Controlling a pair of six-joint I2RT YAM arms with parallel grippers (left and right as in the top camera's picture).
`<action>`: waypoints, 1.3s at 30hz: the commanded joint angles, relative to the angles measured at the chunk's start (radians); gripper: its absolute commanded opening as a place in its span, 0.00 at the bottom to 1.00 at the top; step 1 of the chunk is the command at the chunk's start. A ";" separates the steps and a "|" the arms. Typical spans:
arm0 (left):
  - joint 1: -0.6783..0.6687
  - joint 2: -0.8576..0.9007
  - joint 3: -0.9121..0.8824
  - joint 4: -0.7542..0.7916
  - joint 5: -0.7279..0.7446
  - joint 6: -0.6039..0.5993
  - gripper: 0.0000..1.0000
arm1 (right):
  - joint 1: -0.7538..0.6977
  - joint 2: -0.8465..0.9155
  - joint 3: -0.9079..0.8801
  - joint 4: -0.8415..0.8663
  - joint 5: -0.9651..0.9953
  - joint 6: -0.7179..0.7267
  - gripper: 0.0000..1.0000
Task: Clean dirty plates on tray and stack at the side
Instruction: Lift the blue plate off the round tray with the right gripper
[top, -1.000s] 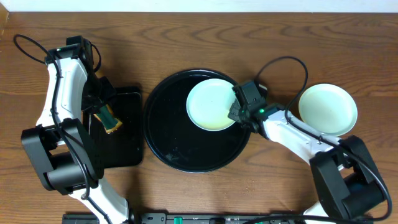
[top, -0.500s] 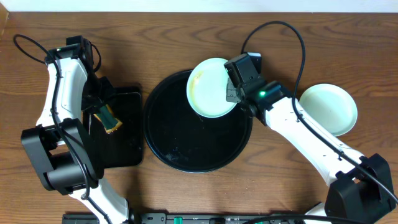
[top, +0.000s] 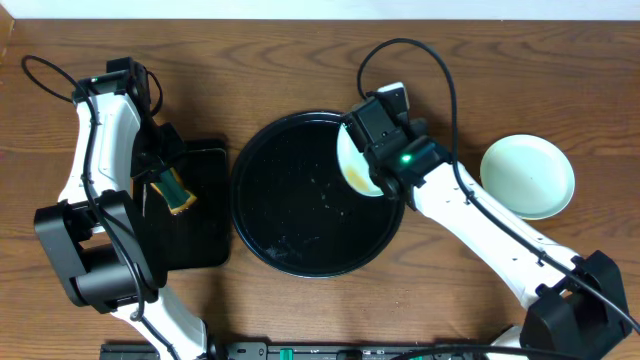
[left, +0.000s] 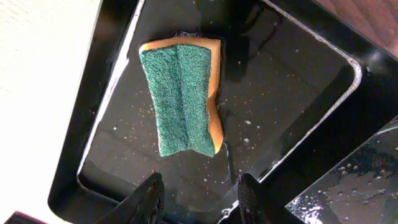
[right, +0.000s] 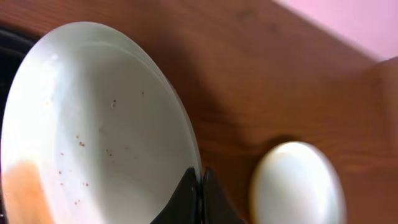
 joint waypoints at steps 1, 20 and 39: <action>0.001 -0.006 0.011 -0.003 -0.007 0.006 0.40 | 0.035 -0.021 0.030 0.010 0.206 -0.134 0.02; 0.001 -0.006 0.011 0.003 -0.007 0.006 0.40 | 0.195 -0.021 0.048 0.434 0.671 -0.711 0.01; 0.000 -0.006 0.011 0.004 -0.007 0.006 0.40 | 0.201 -0.021 0.048 0.413 0.656 -0.608 0.01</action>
